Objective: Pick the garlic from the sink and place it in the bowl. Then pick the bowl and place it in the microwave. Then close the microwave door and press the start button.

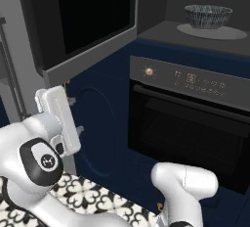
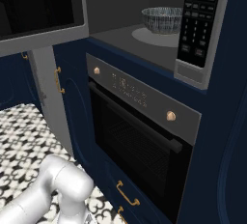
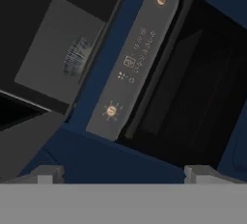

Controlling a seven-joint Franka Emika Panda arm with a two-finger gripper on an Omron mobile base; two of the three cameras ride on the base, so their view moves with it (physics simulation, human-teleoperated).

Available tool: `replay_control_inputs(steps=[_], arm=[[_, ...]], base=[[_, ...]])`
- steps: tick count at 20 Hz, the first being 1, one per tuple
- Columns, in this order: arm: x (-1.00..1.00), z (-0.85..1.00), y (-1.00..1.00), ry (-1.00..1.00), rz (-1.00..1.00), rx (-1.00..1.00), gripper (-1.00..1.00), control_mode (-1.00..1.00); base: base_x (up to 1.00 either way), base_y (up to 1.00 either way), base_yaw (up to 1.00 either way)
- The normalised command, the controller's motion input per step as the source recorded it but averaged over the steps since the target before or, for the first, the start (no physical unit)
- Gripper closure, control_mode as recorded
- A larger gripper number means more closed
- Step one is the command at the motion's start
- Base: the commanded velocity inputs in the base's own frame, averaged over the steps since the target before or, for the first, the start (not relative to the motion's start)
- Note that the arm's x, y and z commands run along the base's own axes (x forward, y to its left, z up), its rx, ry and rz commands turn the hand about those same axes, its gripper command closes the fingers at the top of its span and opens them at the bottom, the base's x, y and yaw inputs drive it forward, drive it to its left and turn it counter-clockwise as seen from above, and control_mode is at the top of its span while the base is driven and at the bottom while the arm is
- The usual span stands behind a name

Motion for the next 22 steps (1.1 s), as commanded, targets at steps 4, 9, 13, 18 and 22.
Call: replay_control_inputs(steps=[4, 9, 13, 18, 22], arm=[[0.77, -0.14, 0.26, 0.0, 0.0, 0.0, -1.0, -1.0], [-0.41, -0.48, 0.72, -0.12, -0.04, -0.01, -1.0, -1.0], [0.06, -0.59, 0.88, -0.01, -0.13, -0.04, -1.0, -1.0], [0.94, -0.66, 0.65, -0.04, -0.15, 0.0, -1.0, -1.0], [0.8, -0.35, 0.6, -0.17, -0.14, 0.0, -1.0, -1.0]], base=[[0.0, 0.0, 0.0], [0.0, 0.0, 0.0], [0.0, 0.0, 0.0], [0.0, 0.0, 0.0], [0.0, 0.0, 0.0]])
